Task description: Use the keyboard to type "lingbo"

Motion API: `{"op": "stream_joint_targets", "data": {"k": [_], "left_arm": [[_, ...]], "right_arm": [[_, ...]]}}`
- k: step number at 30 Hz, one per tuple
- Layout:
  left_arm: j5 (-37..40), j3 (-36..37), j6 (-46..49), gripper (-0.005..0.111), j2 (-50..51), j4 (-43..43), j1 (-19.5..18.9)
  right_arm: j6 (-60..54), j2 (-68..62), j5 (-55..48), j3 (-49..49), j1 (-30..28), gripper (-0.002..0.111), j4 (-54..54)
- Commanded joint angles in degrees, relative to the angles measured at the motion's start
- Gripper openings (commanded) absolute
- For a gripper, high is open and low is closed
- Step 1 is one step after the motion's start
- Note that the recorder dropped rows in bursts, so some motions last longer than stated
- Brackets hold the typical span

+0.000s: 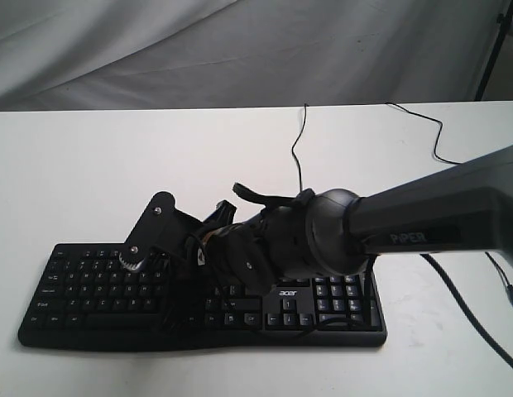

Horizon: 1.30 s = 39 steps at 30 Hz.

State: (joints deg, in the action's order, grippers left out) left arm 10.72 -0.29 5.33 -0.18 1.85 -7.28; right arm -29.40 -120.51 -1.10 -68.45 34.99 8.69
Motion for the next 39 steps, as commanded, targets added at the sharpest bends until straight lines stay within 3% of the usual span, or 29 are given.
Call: {"op": "stream_joint_targets", "data": {"k": [1,21,29,39], "left_arm": [[-0.25,0.29,-0.16,0.001,0.18,-0.03,0.22],[-0.25,0.29,-0.16,0.001,0.18,-0.03,0.22],[-0.25,0.29,-0.16,0.001,0.18,-0.03,0.22],[-0.25,0.29,-0.16,0.001,0.18,-0.03,0.22]], "right_arm": [[-0.13,-0.04,-1.39,-0.35,-0.25,0.000,-0.63],[-0.13,4.35,-4.48,-0.35,-0.15,0.000,-0.87],[-0.13,5.98,-6.26,-0.35,5.47,0.000,-1.14],[-0.13,3.03,-2.96,-0.35,6.24,0.000,-0.65]]}}
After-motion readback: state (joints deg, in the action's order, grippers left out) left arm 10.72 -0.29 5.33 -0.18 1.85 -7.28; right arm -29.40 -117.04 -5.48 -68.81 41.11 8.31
